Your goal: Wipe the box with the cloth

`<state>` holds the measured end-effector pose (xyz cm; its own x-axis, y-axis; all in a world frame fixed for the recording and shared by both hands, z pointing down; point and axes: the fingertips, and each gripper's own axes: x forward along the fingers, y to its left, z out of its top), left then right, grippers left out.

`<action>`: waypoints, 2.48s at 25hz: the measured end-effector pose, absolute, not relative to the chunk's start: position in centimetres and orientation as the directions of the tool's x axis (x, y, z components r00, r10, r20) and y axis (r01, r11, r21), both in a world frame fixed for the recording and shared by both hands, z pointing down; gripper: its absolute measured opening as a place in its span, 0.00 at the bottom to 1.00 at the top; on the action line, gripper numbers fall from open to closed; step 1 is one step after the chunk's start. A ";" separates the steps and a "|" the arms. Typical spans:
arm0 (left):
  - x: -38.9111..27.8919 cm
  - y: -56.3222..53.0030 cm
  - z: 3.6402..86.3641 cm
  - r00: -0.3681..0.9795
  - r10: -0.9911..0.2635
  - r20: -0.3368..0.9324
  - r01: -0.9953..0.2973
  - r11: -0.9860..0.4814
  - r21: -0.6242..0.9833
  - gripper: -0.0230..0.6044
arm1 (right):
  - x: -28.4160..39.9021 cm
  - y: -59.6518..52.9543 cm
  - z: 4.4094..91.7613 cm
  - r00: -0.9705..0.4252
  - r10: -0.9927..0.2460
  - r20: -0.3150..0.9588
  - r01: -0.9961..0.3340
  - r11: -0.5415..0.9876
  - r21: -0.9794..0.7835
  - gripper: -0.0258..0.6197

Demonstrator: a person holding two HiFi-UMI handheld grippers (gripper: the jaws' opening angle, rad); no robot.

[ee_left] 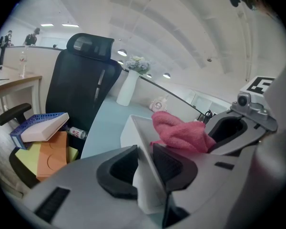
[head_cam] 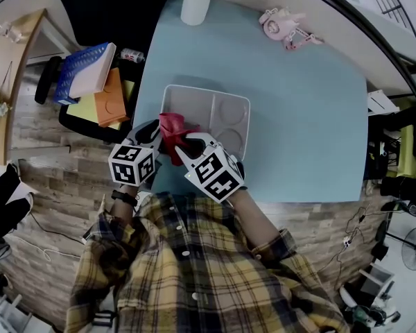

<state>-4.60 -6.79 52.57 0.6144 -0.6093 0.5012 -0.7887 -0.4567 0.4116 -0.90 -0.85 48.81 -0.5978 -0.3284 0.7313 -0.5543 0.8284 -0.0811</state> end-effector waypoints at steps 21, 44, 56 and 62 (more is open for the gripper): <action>-4.7 -6.7 52.7 0.607 -0.623 0.494 -0.794 -0.448 0.412 0.19 | 3.4 0.2 51.6 -0.471 -0.323 0.821 -0.552 0.834 0.012 0.12; -4.7 -6.7 52.6 0.601 -0.624 0.500 -0.799 -0.448 0.401 0.19 | 15.0 2.4 51.6 -0.318 -0.431 0.845 -0.718 0.691 0.082 0.12; -4.9 -6.8 52.7 0.600 -0.621 0.505 -0.799 -0.437 0.413 0.19 | 20.3 3.5 51.5 -0.218 -0.481 0.849 -0.816 0.567 0.112 0.12; -4.9 -6.8 52.6 0.594 -0.616 0.517 -0.804 -0.439 0.400 0.19 | 22.0 3.2 50.8 -0.182 -0.528 0.830 -0.837 0.526 0.151 0.12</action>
